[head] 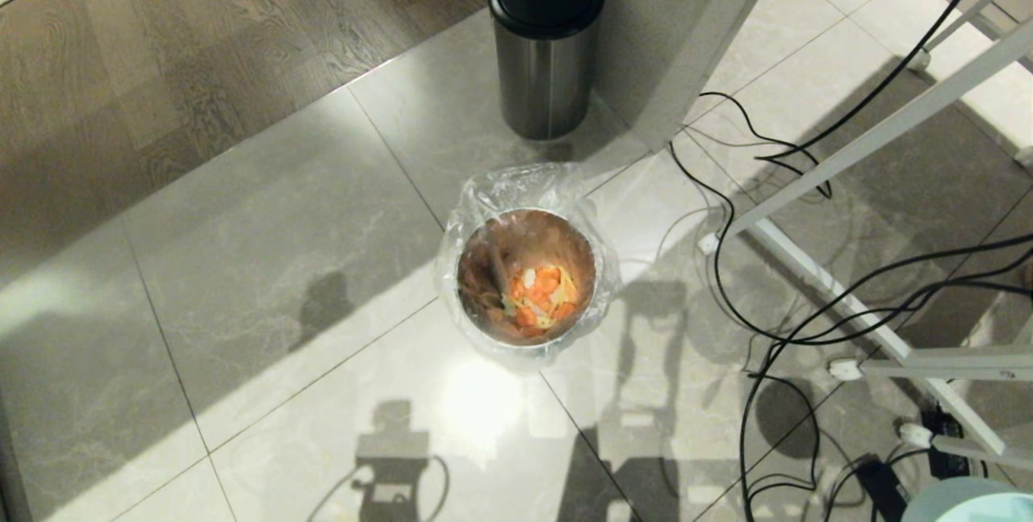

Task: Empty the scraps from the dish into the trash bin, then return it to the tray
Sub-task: Put the bowl back to the table

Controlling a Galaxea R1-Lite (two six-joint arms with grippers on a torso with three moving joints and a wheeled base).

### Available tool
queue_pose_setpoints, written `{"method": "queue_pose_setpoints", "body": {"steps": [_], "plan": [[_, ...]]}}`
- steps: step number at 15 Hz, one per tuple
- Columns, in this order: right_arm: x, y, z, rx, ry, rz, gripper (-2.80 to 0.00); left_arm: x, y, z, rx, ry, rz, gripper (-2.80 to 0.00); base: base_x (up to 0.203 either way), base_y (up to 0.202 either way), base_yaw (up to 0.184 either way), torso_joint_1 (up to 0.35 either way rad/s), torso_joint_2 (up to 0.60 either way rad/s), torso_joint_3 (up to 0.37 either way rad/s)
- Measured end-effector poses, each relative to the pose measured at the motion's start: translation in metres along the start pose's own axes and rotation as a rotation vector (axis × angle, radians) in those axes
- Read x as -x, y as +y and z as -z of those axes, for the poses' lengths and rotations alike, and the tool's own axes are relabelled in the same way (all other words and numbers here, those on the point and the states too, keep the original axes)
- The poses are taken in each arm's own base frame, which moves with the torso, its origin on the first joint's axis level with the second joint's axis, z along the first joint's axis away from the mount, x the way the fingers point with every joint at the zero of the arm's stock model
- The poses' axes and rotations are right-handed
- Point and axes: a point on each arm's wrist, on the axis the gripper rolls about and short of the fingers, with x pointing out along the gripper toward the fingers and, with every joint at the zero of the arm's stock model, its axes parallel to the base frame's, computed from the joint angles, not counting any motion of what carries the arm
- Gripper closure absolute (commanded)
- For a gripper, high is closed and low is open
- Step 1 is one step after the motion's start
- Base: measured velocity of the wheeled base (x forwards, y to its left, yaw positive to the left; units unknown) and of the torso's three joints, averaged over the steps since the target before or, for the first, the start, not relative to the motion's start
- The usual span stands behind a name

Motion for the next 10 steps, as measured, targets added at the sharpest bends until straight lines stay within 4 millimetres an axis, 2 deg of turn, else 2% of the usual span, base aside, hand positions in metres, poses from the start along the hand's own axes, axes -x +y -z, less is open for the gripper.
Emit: {"method": "queue_pose_setpoints", "body": {"steps": [10], "plan": [[0.0003, 0.0000, 0.0001, 0.003, -0.004, -0.024, 0.00, 0.0000, 0.0000, 0.0000, 0.000, 0.000, 0.000, 0.00, 0.000, 0.000, 0.000, 0.000, 0.00, 0.000]]}}
